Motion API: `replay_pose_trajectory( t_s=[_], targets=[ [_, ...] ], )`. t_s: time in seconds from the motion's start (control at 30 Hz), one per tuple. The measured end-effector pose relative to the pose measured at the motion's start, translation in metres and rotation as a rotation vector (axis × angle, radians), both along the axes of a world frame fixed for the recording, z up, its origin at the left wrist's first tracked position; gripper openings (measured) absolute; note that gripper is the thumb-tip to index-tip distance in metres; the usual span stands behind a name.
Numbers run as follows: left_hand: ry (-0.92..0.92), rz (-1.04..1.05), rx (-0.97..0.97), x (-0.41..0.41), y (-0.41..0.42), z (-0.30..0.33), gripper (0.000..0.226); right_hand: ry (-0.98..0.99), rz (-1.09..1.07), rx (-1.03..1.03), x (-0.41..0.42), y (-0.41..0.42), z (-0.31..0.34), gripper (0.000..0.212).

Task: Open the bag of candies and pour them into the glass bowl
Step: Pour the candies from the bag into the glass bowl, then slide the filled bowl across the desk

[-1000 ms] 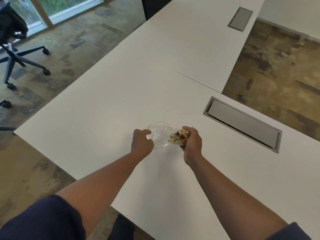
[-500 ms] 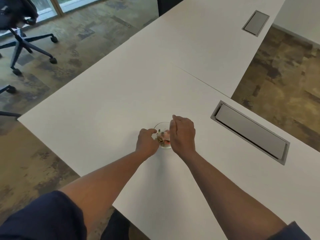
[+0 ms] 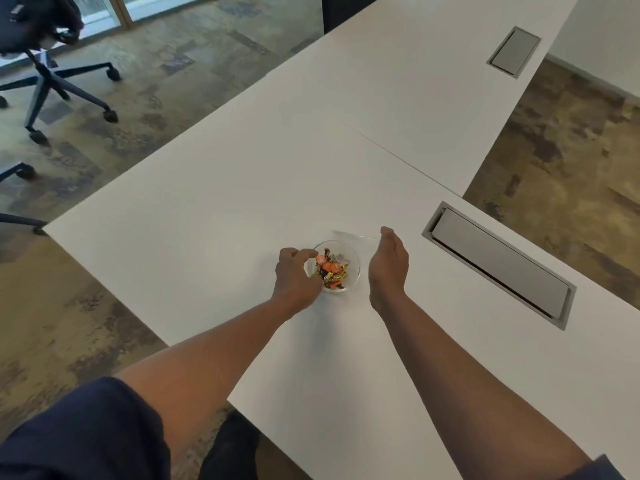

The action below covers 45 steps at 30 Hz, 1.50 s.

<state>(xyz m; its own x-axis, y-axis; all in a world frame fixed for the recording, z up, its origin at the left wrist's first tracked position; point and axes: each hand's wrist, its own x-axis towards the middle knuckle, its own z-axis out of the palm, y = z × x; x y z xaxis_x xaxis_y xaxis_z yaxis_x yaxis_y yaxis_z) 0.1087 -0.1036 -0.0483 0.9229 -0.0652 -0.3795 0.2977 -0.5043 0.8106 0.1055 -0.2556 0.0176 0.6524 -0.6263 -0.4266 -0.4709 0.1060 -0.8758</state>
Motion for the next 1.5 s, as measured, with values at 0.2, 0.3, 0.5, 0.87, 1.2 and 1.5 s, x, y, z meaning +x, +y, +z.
replay_pose_trajectory(
  t_s=[0.2, 0.3, 0.5, 0.87, 1.2, 1.5],
  targets=[
    [-0.064, 0.104, -0.295, -0.011, 0.009, 0.017, 0.049, 0.108, -0.127, 0.333, -0.012, 0.0, -0.003, 0.029],
    [-0.024, 0.112, -0.354, -0.016, 0.019, 0.019, 0.068, 0.191, -0.096, 0.416, -0.03, 0.02, -0.006, 0.032],
    [0.001, 0.162, -0.081, -0.032, 0.063, -0.005, 0.017, 0.362, 0.09, 0.59, -0.062, 0.07, -0.035, 0.046],
    [0.126, 0.23, 0.198, -0.049, 0.12, -0.048, 0.017, 0.478, 0.515, 0.369, -0.082, 0.104, -0.096, 0.064],
    [0.027, 0.243, 0.468, -0.046, 0.101, -0.033, 0.044, 0.42, 0.251, 0.285, -0.087, 0.089, -0.088, 0.014],
    [-0.164, 0.256, -0.281, -0.015, 0.014, -0.017, 0.039, -0.105, -0.066, 0.122, -0.054, 0.028, -0.076, 0.043]
  ],
)
